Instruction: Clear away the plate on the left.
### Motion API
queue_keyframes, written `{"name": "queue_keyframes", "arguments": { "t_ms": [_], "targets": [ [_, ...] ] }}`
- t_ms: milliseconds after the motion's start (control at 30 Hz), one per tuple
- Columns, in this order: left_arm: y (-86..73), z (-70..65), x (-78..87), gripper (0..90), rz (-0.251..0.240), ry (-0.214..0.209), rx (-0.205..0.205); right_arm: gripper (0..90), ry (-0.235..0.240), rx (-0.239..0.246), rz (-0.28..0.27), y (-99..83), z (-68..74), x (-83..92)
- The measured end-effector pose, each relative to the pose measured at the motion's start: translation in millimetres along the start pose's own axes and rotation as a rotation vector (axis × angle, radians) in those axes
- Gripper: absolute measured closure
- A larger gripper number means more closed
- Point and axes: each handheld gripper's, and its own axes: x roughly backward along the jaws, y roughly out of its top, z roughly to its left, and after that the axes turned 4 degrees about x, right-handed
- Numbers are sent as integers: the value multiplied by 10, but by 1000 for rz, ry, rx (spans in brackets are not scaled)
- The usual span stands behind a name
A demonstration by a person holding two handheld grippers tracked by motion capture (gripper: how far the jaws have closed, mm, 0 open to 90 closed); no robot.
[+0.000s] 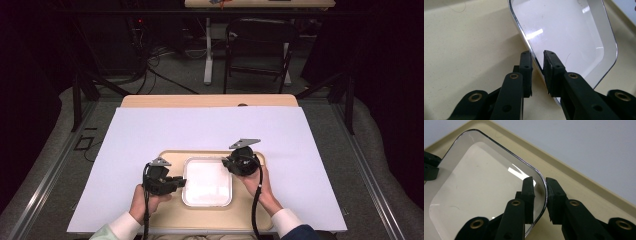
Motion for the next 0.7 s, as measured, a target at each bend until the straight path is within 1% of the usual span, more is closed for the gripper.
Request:
{"name": "queue_keyframes", "arguments": {
  "t_ms": [133, 200, 333, 567, 700],
  "targets": [
    [-4, 18, -14, 767, 16, 0, 1, 776, 8, -3, 18, -20, 2, -41],
    [-6, 20, -18, 765, 25, 2, 0, 776, 8, -2, 18, -25, 0, -50],
    [-19, 28, -43, 752, 38, 8, 1, 772, 15, 1, 44, -55, 1, -115],
    [-25, 49, -70, 741, 62, 2, 10, 773, 10, 15, 61, -71, 2, -177],
    [-30, 53, -84, 732, 73, 7, 7, 772, 9, 20, 71, -83, 3, -207]
  ]
}}
